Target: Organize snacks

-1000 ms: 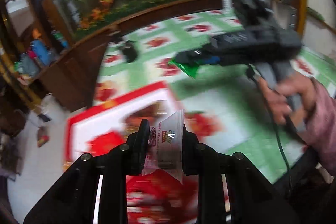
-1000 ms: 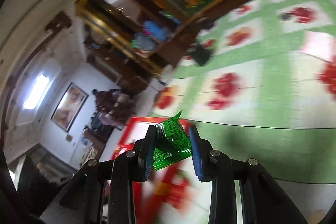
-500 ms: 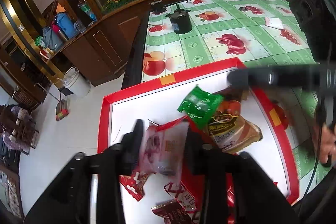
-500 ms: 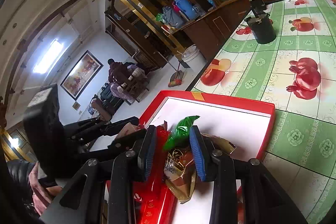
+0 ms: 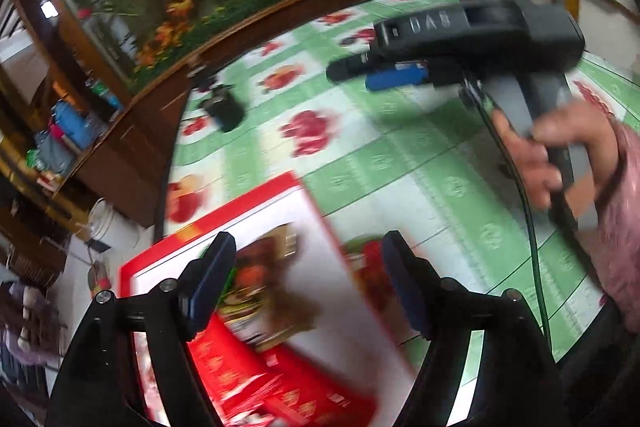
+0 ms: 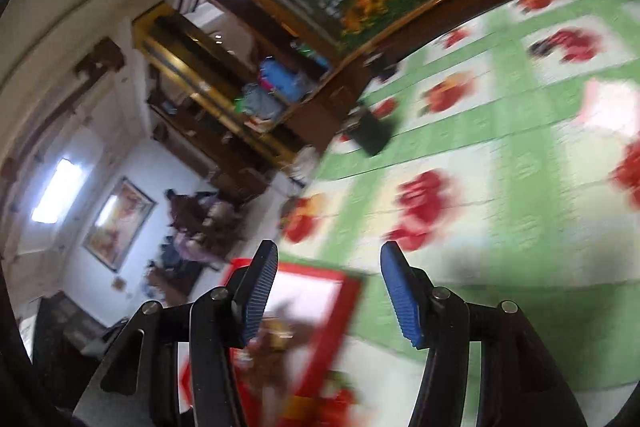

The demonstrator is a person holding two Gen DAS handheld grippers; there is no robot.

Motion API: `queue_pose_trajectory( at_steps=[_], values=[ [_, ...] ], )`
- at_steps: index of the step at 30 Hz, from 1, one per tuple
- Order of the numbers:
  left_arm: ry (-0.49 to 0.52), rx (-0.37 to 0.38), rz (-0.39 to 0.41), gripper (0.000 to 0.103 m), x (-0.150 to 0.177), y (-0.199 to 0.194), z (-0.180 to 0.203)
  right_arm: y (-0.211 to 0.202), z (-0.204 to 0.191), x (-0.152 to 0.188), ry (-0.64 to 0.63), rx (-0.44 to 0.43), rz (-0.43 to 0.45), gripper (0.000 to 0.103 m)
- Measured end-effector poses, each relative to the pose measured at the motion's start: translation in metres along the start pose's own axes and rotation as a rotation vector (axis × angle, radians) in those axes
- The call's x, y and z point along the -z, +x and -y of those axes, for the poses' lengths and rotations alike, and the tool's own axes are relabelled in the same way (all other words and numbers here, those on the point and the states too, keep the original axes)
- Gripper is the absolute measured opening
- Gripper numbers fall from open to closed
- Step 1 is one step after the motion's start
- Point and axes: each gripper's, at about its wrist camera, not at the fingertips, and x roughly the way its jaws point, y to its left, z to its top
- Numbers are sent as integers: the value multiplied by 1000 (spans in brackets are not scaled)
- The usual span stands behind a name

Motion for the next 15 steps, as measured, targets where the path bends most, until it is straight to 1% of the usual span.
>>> queue_pose_trajectory(
  at_steps=[2,4,6,9,11,13,15],
  values=[
    [-9,26,-15,75,-7,7,9,-16,19,-9,28,18,23,57],
    [-26,39,-26,75,-12,12,15,-33,42,-18,84,27,49,58],
    [-45,40,-30,75,-20,17,22,-48,60,-26,123,43,80,58],
    [-104,14,-13,75,-34,22,31,-70,76,-33,116,100,109,58],
    [-158,-23,14,76,-49,25,39,-82,83,-35,100,137,120,60],
    [-207,-50,50,82,-64,30,48,-92,90,-37,90,173,131,60],
    [-263,-77,117,82,-86,34,62,-102,97,-39,86,196,143,60]
  ],
)
